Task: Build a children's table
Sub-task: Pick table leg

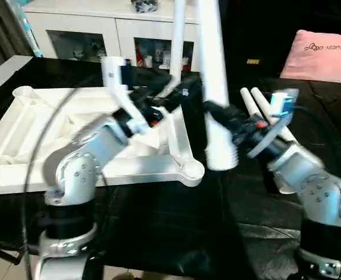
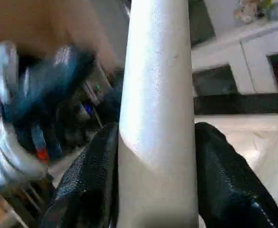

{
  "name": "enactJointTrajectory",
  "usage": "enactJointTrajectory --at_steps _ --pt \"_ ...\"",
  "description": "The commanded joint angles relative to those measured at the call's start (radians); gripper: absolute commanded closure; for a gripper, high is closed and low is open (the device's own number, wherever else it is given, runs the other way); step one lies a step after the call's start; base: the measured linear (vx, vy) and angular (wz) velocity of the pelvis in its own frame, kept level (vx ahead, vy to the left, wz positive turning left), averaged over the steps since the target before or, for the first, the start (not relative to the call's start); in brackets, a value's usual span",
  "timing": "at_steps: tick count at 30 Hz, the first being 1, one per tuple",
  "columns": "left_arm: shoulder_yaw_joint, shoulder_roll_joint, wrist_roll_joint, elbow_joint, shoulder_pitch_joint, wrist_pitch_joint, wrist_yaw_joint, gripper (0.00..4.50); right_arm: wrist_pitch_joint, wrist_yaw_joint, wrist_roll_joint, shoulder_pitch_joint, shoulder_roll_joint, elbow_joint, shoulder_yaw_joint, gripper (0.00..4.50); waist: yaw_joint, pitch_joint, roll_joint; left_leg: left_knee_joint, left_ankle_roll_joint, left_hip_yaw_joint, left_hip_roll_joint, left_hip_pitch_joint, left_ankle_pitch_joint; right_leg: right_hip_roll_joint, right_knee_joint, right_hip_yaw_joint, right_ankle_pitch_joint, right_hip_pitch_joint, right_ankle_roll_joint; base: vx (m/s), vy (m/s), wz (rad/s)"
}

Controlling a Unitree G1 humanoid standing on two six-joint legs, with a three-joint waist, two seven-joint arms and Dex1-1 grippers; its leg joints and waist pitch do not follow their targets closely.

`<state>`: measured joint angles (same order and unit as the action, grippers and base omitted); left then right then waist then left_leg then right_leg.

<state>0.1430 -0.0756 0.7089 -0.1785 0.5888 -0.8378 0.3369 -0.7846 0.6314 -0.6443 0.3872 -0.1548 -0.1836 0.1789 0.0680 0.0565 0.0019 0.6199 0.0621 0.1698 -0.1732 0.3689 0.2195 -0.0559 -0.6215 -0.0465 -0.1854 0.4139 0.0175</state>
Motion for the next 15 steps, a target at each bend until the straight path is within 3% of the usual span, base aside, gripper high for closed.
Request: enactJointTrajectory --at_steps 1,2,7,9,11,15 --pt "0.002 0.006 -0.024 0.011 0.008 -0.022 -0.047 0.00 0.031 -0.034 0.039 0.004 0.001 -0.035 -0.026 2.63 0.005 -0.064 -0.010 -0.072 -0.013 -0.013 -0.037 0.003 0.038 -0.071 0.084 0.044 -0.249 -0.062 0.132 0.000 0.000 0.00" --pt "0.007 0.013 -0.011 0.016 0.009 -0.059 -0.089 0.00 0.037 -0.046 0.043 0.003 0.008 -0.058 -0.048 2.63 0.004 -0.063 -0.011 -0.072 -0.011 -0.013 -0.037 0.001 0.048 -0.071 0.085 0.045 -0.265 -0.061 0.125 0.000 0.000 0.00" --pt "0.026 0.050 0.029 0.006 0.014 -0.042 -0.107 0.00 0.071 -0.057 0.100 -0.004 -0.005 -0.073 -0.114 2.63 0.005 -0.065 -0.012 -0.071 -0.015 -0.014 -0.037 0.003 0.035 -0.070 0.082 0.045 -0.233 -0.062 0.122 0.000 0.000 0.00" --pt "0.020 0.081 -0.017 0.021 0.016 0.012 -0.144 0.00 0.108 -0.063 0.163 -0.018 -0.016 -0.074 -0.180 2.63 0.007 -0.065 -0.012 -0.071 -0.017 -0.015 -0.040 0.004 0.024 -0.070 0.080 0.045 -0.200 -0.062 0.132 0.000 0.000 0.00" --pt "0.007 0.084 -0.062 0.036 0.015 0.037 -0.168 0.00 0.117 -0.072 0.181 -0.020 -0.015 -0.071 -0.194 2.63 0.008 -0.067 -0.009 -0.070 -0.025 -0.015 -0.039 0.003 0.024 -0.070 0.079 0.045 -0.177 -0.064 0.132 0.000 0.000 0.00" --pt "0.028 0.108 -0.029 0.040 0.016 0.019 -0.196 0.00 0.146 -0.099 0.235 -0.020 -0.033 -0.063 -0.232 2.63 0.011 -0.069 -0.007 -0.069 -0.025 -0.015 -0.040 0.001 0.006 -0.070 0.071 0.046 -0.113 -0.065 0.157 0.000 0.000 0.00"
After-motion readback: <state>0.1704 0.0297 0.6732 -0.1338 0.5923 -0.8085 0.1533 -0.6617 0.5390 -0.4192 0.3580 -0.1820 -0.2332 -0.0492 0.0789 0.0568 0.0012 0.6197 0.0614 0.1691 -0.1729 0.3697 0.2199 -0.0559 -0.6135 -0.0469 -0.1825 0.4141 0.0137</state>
